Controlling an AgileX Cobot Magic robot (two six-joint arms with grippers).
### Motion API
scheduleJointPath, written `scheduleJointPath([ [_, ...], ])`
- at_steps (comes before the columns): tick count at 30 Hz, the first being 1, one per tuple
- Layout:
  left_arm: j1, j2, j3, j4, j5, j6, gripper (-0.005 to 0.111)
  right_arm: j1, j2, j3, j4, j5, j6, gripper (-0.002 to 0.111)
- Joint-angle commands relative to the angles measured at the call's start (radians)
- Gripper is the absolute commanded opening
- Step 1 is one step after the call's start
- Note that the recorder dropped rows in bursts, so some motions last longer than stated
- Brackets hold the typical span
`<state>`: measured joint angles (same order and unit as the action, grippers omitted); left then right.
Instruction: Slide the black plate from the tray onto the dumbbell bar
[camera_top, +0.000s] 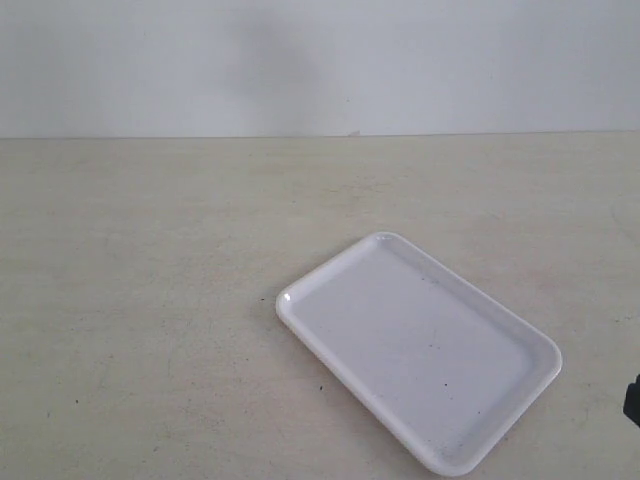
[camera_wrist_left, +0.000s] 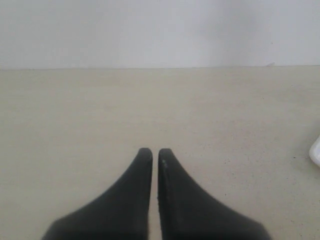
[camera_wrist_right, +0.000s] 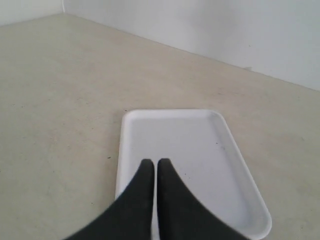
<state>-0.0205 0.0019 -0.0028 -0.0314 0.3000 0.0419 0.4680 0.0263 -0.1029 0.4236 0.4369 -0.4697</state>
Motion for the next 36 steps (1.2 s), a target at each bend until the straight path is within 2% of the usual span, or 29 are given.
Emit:
scheduleJointPath([
  [1,0.002,-0.002,0.003,-0.014,-0.008,-0.003,0.004,-0.048,-0.026,0.055,-0.018,-0.024,0.000,0.000],
  [9,0.002,-0.002,0.003,-0.014,-0.008,-0.003,0.004,-0.154,-0.026,0.103,-0.020,-0.195,-0.013,0.000],
  [13,0.002,-0.002,0.003,-0.014,-0.008,-0.003,0.004,-0.233,-0.026,0.103,-0.057,-0.142,-0.022,0.000],
  [20,0.002,-0.002,0.003,-0.014,-0.008,-0.003,0.004,-0.337,-0.026,0.103,-0.131,-0.115,-0.161,0.000],
  [36,0.002,-0.002,0.003,-0.014,-0.008,-0.003,0.004,-0.343,-0.026,0.103,-0.139,-0.097,-0.160,0.000],
])
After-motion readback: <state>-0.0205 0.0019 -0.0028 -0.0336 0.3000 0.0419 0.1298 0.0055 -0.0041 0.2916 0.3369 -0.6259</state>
